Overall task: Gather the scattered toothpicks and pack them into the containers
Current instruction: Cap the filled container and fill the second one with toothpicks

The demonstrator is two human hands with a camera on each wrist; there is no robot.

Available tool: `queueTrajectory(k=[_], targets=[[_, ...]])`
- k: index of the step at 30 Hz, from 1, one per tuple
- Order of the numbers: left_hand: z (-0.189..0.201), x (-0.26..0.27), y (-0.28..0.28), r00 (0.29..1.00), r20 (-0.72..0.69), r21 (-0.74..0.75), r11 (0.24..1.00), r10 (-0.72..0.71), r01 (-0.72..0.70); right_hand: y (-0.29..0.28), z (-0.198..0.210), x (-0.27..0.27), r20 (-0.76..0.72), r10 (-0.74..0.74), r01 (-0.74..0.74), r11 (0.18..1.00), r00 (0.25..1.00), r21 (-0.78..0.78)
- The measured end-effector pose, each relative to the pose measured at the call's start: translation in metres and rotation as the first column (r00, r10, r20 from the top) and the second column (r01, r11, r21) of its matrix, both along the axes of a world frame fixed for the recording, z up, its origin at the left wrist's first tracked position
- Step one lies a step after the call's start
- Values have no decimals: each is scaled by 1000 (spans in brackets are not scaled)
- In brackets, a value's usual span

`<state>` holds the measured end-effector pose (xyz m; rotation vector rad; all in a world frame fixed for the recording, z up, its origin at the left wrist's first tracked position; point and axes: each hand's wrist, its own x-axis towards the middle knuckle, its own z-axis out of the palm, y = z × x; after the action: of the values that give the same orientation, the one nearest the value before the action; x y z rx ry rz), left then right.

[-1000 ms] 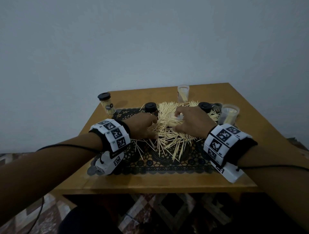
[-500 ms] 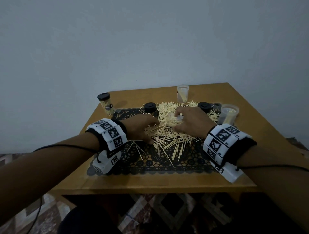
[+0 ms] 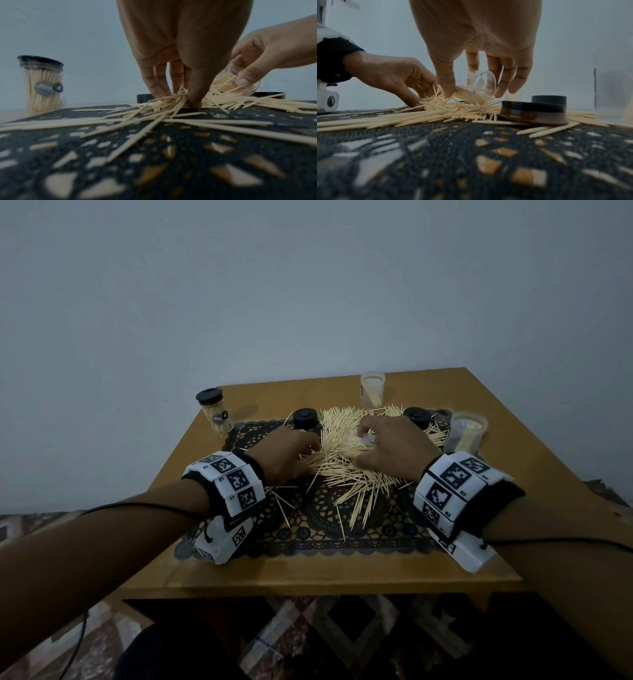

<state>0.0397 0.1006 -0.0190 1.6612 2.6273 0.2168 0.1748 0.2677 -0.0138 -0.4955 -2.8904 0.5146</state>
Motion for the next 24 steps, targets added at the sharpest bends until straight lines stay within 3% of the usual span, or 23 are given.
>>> queueTrajectory(k=[10,16,19,24], targets=[[10,-4,-1,998,39,99,994,41,-45,1,2,0,6,-27,26,1000,1000,10],[17,-10,-6,992,102,77,994,67,-76,1,0,0,29,-40,39,999,999,31],[22,-10,-8,995,65,105,991,75,-81,1,-1,-1,26,-43,43,999,999,27],[31,-20,-7,987,88,25,990,138,-141,1,-1,-1,15,-47,47,999,999,16]])
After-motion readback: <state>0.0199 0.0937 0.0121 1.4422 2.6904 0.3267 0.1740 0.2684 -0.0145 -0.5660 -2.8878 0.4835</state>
